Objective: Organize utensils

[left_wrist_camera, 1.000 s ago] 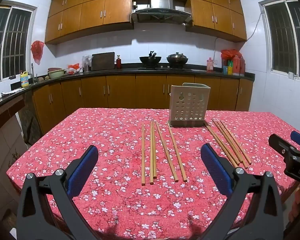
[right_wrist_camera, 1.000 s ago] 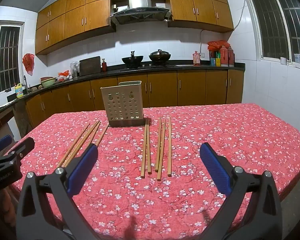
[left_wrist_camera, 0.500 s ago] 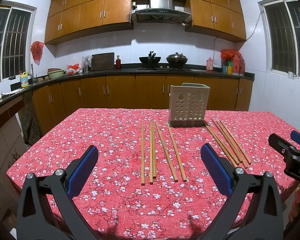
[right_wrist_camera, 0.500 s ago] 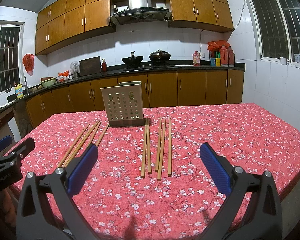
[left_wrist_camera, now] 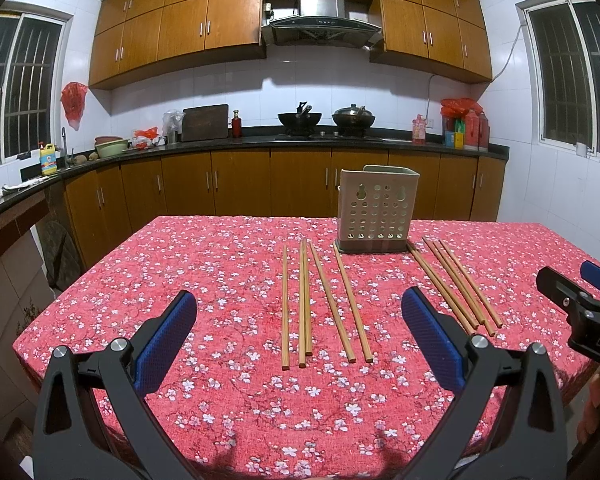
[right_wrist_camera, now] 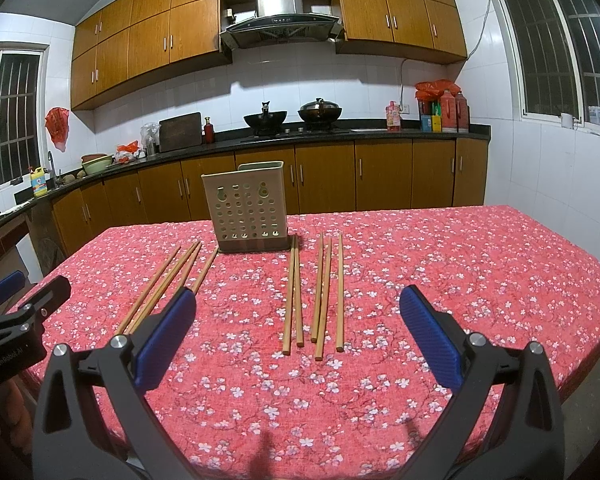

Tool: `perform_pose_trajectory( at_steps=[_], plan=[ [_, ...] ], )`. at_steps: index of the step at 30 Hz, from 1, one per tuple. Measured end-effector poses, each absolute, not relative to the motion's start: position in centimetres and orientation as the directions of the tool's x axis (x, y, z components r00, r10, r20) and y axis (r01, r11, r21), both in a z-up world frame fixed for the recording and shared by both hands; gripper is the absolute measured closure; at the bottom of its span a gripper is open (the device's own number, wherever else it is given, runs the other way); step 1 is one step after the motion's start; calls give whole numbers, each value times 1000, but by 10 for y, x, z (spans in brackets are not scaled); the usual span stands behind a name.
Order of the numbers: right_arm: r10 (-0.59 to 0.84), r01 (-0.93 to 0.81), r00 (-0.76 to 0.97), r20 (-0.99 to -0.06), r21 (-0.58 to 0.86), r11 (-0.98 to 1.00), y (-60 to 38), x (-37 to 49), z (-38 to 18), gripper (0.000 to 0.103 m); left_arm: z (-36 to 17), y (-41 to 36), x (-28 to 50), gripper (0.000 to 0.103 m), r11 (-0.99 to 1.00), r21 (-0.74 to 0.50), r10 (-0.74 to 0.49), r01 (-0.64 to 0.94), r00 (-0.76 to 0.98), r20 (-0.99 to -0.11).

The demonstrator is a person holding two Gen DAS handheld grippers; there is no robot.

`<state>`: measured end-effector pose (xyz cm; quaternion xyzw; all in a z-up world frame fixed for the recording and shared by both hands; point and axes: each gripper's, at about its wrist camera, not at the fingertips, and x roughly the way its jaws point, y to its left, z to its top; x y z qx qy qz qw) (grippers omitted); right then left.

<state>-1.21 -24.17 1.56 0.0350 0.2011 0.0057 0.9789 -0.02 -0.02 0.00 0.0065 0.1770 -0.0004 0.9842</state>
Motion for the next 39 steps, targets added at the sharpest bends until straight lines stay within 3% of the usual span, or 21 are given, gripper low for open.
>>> perform_pose_trajectory(
  at_steps=[39],
  plan=[
    [26, 3, 919, -394, 72, 997, -244, -12, 13, 4, 0, 0, 0, 2, 1000, 13, 2, 3, 937, -349]
  ],
)
